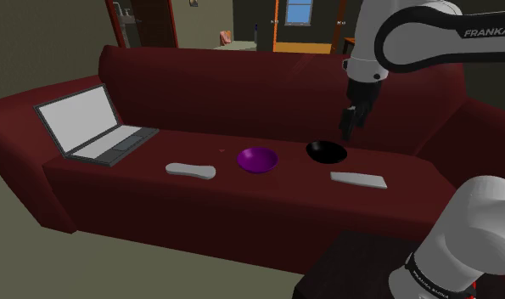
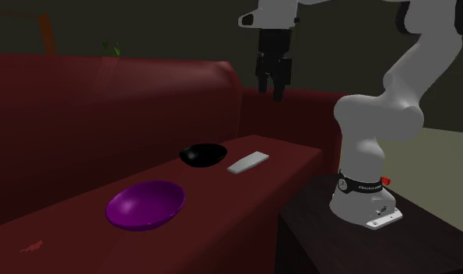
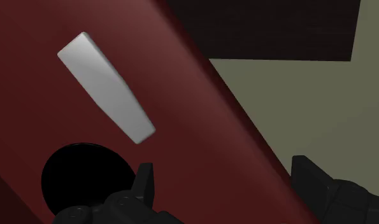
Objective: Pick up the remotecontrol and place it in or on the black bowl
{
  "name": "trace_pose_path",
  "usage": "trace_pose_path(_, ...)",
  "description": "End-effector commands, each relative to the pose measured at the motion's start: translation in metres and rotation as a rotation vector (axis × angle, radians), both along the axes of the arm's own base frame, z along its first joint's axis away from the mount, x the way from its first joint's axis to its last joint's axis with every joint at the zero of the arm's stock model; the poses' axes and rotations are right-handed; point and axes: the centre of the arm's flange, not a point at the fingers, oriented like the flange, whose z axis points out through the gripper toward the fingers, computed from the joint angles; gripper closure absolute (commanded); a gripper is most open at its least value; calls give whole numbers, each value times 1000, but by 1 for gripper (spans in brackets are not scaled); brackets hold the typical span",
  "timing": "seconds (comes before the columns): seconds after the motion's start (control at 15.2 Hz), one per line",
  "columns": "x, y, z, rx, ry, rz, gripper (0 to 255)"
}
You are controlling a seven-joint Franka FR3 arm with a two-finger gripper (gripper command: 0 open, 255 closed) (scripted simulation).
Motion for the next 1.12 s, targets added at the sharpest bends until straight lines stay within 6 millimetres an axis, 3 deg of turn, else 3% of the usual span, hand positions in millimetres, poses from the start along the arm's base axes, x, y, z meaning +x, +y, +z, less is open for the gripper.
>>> trace_pose_path(0.0, 0, 0, 0, 0, 0, 0, 0)
trace_pose_path(0.53, -19, -68, -82, 22, -1, 217, 0)
trace_pose_path(1.06, -23, -137, -165, 43, -3, 433, 0)
